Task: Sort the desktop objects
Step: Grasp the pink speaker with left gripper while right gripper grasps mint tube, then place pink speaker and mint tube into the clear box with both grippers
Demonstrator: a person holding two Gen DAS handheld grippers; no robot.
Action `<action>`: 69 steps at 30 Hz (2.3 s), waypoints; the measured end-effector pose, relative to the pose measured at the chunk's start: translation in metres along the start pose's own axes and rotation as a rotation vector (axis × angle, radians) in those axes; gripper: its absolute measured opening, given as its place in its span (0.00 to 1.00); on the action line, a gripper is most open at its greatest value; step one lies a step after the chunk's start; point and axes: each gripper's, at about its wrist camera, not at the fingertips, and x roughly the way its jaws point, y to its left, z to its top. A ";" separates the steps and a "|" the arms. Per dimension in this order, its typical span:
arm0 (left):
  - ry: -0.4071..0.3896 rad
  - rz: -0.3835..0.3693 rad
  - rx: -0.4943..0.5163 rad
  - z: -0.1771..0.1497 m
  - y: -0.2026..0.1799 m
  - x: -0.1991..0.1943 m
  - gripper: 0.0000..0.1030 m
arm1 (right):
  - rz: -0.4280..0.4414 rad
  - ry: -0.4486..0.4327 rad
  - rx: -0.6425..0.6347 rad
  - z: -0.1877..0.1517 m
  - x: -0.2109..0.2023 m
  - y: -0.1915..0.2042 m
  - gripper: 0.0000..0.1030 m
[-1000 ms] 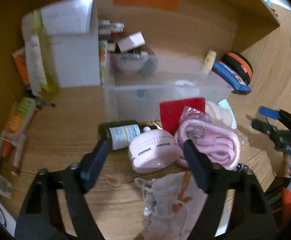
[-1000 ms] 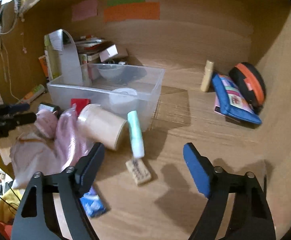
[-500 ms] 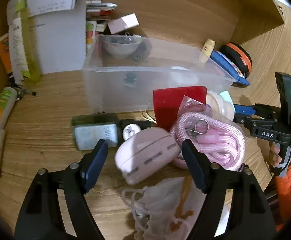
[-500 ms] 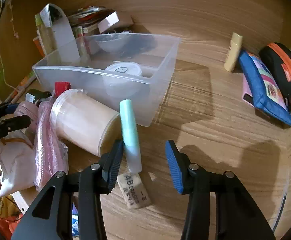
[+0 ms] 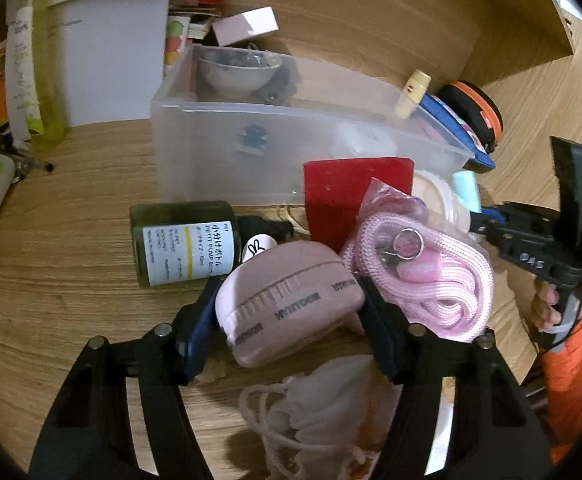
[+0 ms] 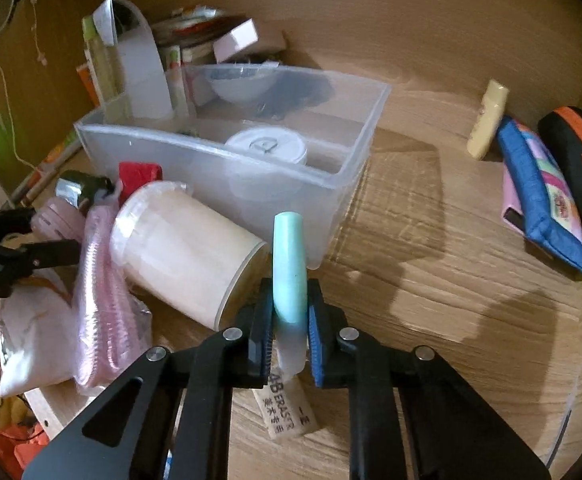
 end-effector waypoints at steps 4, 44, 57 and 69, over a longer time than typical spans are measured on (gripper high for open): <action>-0.021 -0.013 -0.030 0.000 0.004 -0.007 0.64 | -0.017 -0.039 0.008 -0.004 -0.017 -0.001 0.13; -0.308 0.112 0.018 0.100 0.014 -0.028 0.64 | 0.010 -0.200 0.120 0.071 -0.010 0.004 0.13; -0.241 0.134 0.064 0.097 0.006 0.014 0.64 | -0.023 -0.165 0.116 0.067 0.008 0.006 0.13; -0.234 0.144 0.115 0.091 -0.010 0.019 0.64 | -0.067 -0.195 0.068 0.064 0.005 0.017 0.20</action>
